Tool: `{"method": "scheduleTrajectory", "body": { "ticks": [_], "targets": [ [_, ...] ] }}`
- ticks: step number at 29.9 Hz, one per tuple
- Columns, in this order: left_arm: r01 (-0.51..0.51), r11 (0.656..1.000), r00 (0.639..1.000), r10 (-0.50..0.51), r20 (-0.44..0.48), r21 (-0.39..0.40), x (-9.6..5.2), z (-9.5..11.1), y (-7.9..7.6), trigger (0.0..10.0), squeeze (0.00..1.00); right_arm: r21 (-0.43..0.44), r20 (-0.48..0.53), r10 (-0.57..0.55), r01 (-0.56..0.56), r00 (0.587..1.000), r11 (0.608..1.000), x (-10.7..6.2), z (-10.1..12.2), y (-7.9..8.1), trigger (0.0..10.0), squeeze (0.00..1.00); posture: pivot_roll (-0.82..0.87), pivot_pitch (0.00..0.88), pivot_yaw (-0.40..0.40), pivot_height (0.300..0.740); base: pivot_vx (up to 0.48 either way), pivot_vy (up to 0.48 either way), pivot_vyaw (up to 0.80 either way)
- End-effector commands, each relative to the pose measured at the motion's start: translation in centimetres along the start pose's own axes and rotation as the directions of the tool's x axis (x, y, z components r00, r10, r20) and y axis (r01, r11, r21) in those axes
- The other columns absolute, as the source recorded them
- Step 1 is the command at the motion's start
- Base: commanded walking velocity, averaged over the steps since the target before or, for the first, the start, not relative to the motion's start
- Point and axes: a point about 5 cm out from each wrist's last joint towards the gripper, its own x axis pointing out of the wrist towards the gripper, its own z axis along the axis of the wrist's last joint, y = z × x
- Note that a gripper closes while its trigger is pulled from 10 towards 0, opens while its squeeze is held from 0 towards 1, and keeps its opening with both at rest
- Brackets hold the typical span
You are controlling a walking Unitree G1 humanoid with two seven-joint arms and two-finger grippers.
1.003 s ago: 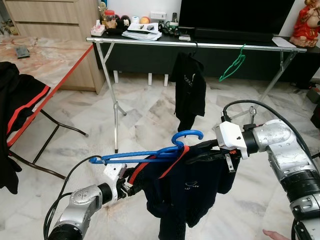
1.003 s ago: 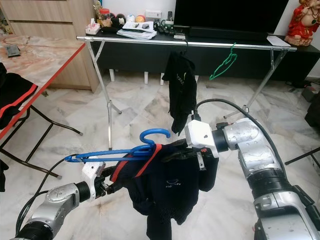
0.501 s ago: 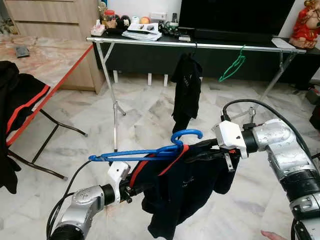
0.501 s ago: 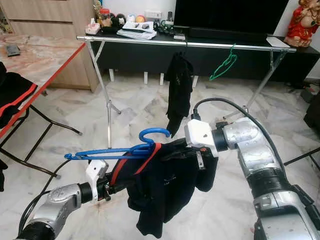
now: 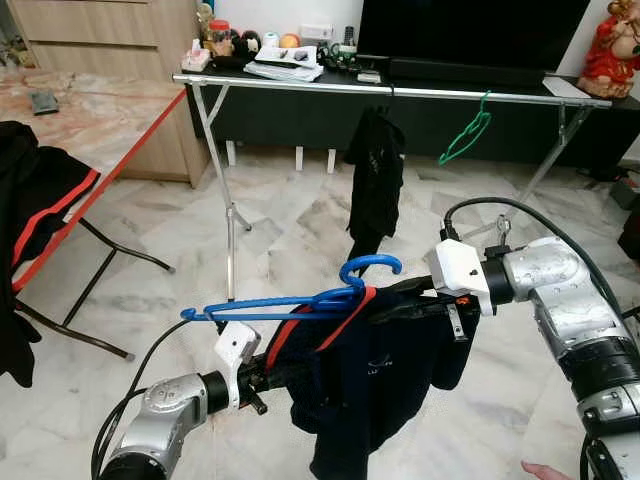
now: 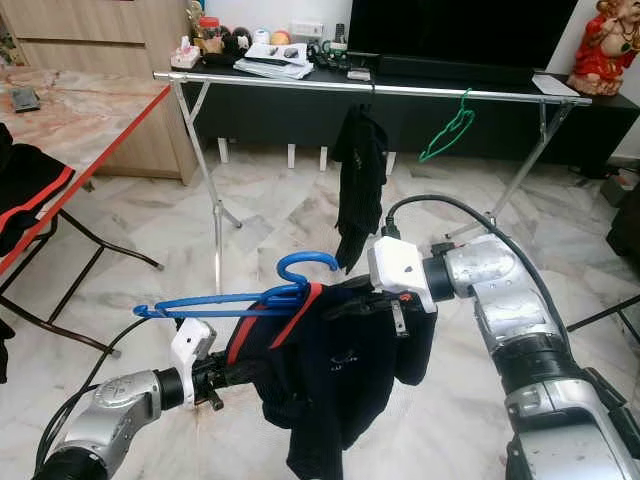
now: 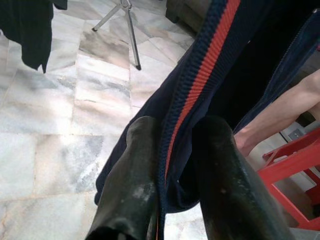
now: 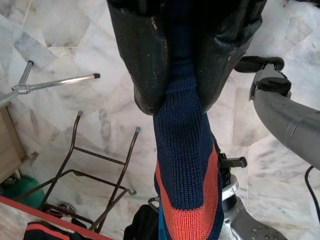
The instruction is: Hang hanger
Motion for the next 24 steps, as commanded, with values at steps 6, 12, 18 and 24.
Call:
{"method": "scheduleTrajectory", "body": {
  "ticks": [6,12,18,24],
  "targets": [
    [0.014,1.000,1.000,-0.014,0.005,-0.001,-0.2,0.1,-0.1,0.0,0.00,-0.036,-0.006,-0.029,0.029,1.000,0.999,-0.3,0.8,-0.8,0.0,0.00,-0.05,0.068,-0.053,0.740,0.000,0.000,0.00],
    [0.020,1.000,1.000,-0.019,0.005,-0.010,-0.3,0.0,-0.2,0.0,0.00,-0.025,-0.014,-0.045,0.045,0.999,0.999,-0.3,0.4,-0.9,0.0,0.00,-0.04,0.067,-0.052,0.740,0.000,0.000,0.00],
    [0.024,1.000,1.000,-0.024,0.008,-0.013,-0.4,0.0,-0.3,0.0,0.00,-0.015,-0.018,-0.060,0.060,0.998,0.998,-0.2,0.2,-0.9,0.0,0.00,-0.04,0.068,-0.052,0.740,0.000,0.000,0.00],
    [-0.042,0.999,0.999,0.042,-0.023,-0.011,-0.8,-0.5,0.3,0.0,0.00,-0.006,-0.025,-0.069,0.069,0.997,0.998,-0.2,-0.3,-0.8,0.0,0.00,-0.04,0.070,-0.049,0.740,0.000,0.000,0.00]
  ]
}}
